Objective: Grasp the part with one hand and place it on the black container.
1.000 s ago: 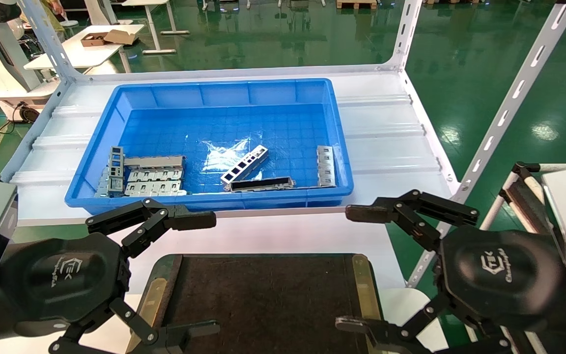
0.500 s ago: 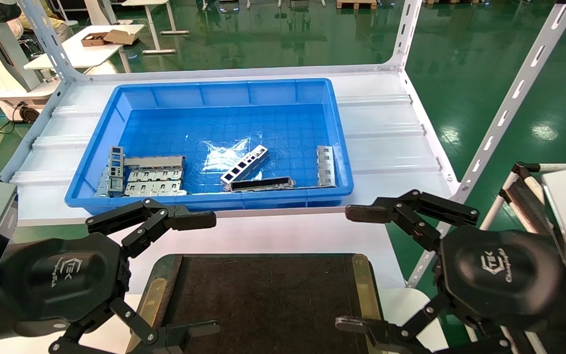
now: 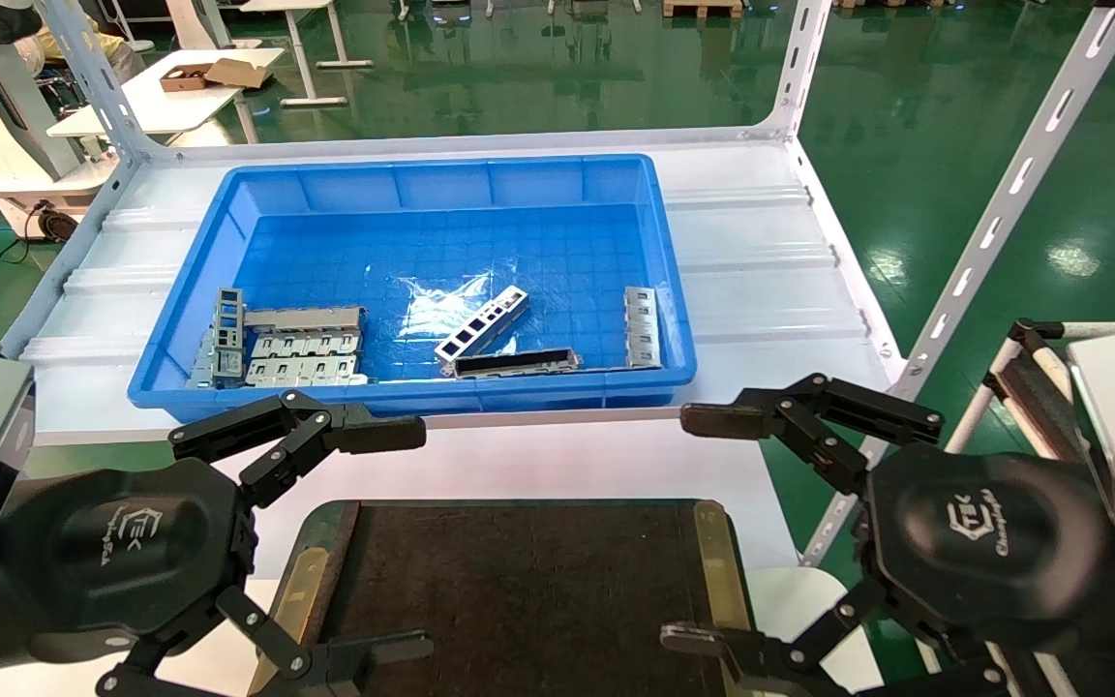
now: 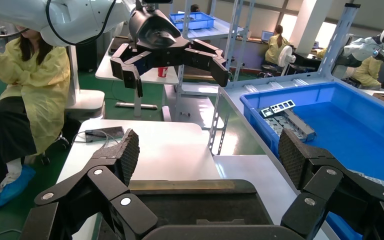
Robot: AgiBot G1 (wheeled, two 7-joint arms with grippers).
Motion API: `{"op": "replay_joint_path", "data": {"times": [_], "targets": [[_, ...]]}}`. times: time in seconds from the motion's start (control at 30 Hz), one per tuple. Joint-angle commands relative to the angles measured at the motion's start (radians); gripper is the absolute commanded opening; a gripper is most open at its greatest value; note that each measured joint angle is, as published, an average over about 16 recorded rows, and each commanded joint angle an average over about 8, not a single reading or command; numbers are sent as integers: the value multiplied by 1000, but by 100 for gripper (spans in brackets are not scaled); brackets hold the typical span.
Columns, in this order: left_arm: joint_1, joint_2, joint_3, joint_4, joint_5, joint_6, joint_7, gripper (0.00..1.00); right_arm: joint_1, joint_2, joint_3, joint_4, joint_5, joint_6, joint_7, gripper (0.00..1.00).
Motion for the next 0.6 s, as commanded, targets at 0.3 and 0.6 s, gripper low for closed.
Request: {"op": "replay_joint_path", "data": {"times": [0.3,0.6], "targets": [[-60,50,26,87,65,-13,33,100,0,0,0,-1,0,0,0,100],[-219,179,99,283,198,-18,81,100,1,0,-1,-1,0,0,-1,100]]}}
